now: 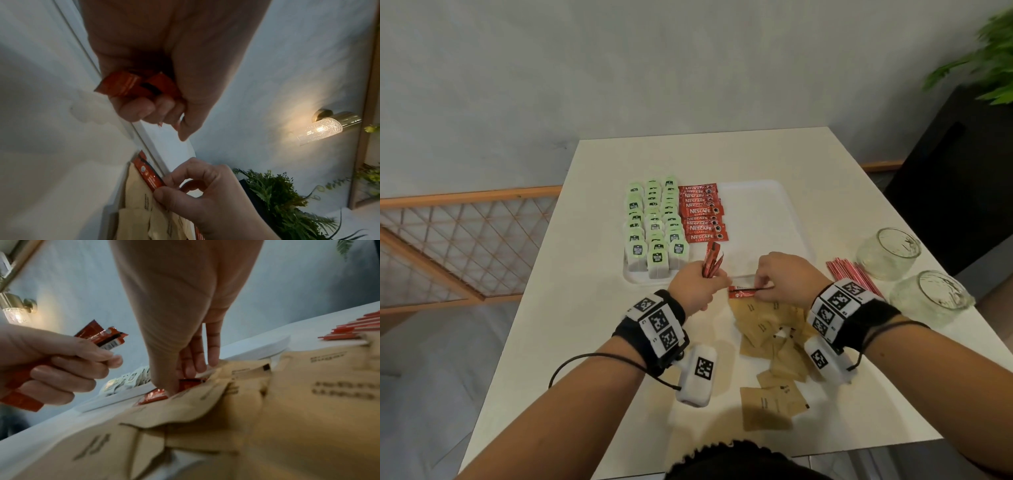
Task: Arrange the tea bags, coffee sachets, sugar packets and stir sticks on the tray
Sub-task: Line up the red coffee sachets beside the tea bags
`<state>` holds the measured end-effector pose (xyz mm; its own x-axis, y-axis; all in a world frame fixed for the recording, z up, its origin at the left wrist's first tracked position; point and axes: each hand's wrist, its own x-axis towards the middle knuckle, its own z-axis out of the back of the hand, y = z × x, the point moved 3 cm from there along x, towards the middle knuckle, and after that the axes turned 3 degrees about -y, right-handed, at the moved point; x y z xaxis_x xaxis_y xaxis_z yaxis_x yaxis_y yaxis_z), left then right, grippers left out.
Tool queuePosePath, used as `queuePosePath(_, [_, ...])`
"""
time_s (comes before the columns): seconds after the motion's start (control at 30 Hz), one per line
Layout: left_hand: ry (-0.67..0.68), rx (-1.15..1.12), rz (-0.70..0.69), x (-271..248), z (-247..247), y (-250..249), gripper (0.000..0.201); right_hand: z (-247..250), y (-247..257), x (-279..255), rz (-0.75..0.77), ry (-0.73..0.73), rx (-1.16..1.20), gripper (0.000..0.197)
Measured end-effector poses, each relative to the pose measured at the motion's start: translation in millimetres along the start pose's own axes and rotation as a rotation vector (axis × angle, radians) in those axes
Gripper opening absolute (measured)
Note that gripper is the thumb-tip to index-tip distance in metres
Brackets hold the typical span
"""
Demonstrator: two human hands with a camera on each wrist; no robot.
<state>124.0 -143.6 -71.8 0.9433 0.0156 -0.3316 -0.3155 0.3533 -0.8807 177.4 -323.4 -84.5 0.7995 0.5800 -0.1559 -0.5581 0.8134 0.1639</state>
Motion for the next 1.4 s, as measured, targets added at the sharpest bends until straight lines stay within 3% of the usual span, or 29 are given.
queuePosePath(0.13, [-0.042, 0.121, -0.087, 5, 5, 1, 0.011, 4, -7, 0, -0.054, -0.040, 0.228, 0.009])
queuePosePath(0.2, [-0.051, 0.238, -0.162, 6, 8, -1, 0.025, 10, -11, 0, -0.091, -0.067, 0.411, 0.007])
queuePosePath(0.27, [-0.043, 0.291, -0.216, 7, 9, -4, 0.036, 15, -12, 2, -0.088, -0.035, 0.529, 0.006])
queuePosePath(0.33, [-0.051, 0.286, -0.241, 9, 9, -6, 0.032, 19, -10, 5, -0.073, 0.038, 0.635, 0.004])
queuePosePath(0.43, [-0.069, 0.298, -0.247, 13, 9, -7, 0.019, 22, -4, 7, -0.068, 0.129, 0.842, 0.010])
queuePosePath(0.57, [-0.068, 0.334, -0.225, 19, 14, -10, 0.027, 23, -3, 10, -0.147, 0.172, 0.997, 0.031])
queuePosePath(0.63, [-0.080, 0.322, -0.194, 22, 17, -12, 0.046, 25, -3, 14, -0.167, 0.141, 1.009, 0.041])
queuePosePath(0.7, [-0.084, 0.299, -0.175, 25, 20, -14, 0.050, 27, -1, 20, -0.157, 0.100, 0.997, 0.042])
queuePosePath(0.9, [-0.064, 0.147, -0.118, 40, 26, -13, 0.045, 29, -1, 38, -0.154, 0.014, 1.068, 0.018])
queuePosePath(1.13, [-0.065, 0.033, -0.015, 56, 47, -11, 0.032, 27, -17, 56, -0.329, -0.146, 1.178, 0.020])
queuePosePath(1.4, [-0.130, -0.227, 0.130, 72, 81, -20, 0.015, 0, -23, 81, -0.452, -0.099, 0.991, 0.012])
